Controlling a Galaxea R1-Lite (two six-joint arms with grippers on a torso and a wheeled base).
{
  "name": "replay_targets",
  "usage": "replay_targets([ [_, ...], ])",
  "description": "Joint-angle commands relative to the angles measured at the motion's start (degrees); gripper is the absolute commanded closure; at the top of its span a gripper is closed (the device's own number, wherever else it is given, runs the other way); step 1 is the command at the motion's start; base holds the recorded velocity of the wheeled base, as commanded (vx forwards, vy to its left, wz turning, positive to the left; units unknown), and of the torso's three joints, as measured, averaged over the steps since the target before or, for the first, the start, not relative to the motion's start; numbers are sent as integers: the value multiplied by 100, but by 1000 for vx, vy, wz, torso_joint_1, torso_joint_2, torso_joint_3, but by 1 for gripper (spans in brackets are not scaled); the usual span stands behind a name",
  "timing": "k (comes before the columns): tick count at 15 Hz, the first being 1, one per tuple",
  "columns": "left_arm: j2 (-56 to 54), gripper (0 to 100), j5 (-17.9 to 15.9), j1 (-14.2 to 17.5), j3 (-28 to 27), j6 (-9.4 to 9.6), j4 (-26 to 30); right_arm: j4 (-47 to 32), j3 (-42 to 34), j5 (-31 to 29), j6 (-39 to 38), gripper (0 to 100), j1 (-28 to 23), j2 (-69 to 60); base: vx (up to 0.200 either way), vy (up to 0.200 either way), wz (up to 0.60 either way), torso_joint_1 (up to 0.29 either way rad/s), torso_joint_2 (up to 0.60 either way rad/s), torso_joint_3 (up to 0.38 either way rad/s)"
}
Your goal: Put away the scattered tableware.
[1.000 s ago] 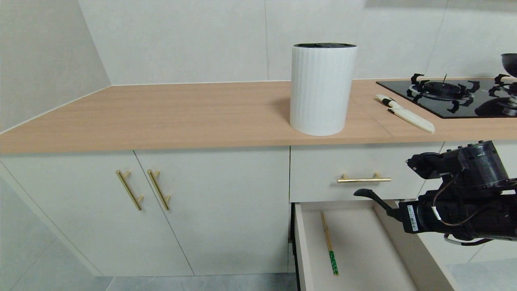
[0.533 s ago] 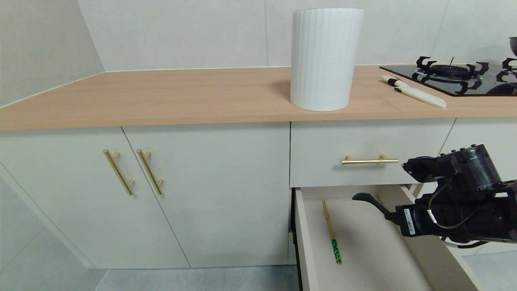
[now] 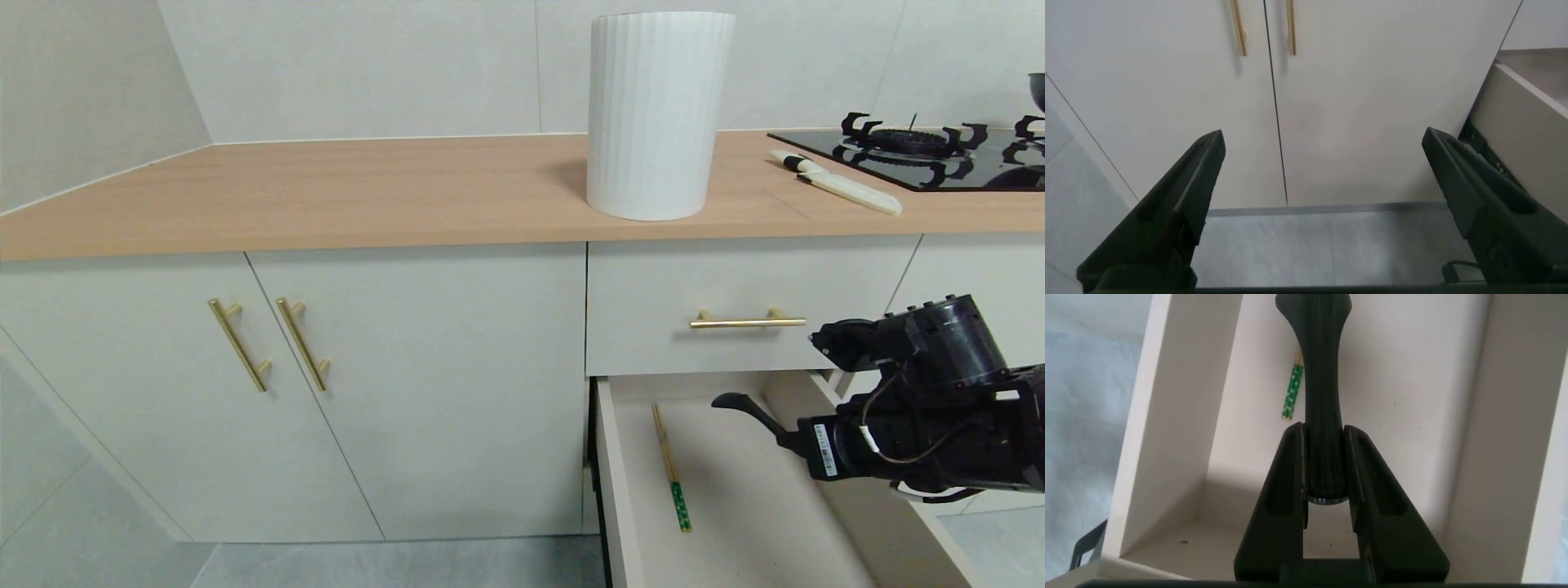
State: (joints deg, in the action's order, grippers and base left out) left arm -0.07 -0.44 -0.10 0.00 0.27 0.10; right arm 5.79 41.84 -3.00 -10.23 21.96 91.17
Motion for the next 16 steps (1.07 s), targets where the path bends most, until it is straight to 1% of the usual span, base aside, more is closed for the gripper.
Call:
replay_targets([
  [1, 7, 0, 0, 1, 0, 0, -1, 98, 26, 1, -6, 100, 11, 366, 0, 0, 0, 0, 0, 0],
  [3, 7, 0, 0, 1, 0, 0, -1, 801, -18, -43, -23, 100, 11, 1148, 0, 0, 0, 0, 0, 0],
  [4, 7, 0, 0, 1, 0, 0, -1, 1311, -9, -148, -76, 100, 11, 1676, 0, 0, 0, 0, 0, 0],
  [6, 7, 0, 0, 1, 0, 0, -1, 2400, -35, -500, -419, 100, 11, 2660, 0, 0, 0, 0, 0, 0],
  [7, 7, 0, 0, 1, 0, 0, -1, 2893, -44, -641, -515, 100, 28, 2985, 0, 0, 0, 0, 0, 0],
  [9, 7, 0, 0, 1, 0, 0, -1, 3631, -53, -772, -612, 100, 90, 3433, 0, 0, 0, 0, 0, 0],
  [11, 7, 0, 0, 1, 0, 0, -1, 4088, -35, -1027, -656, 100, 90, 3767, 0, 0, 0, 0, 0, 0],
  [13, 7, 0, 0, 1, 0, 0, -1, 4431, -35, -1159, -647, 100, 90, 4049, 0, 0, 0, 0, 0, 0],
  [16, 7, 0, 0, 1, 0, 0, -1, 4536, 0, -1212, -621, 100, 81, 4295, 0, 0, 0, 0, 0, 0],
])
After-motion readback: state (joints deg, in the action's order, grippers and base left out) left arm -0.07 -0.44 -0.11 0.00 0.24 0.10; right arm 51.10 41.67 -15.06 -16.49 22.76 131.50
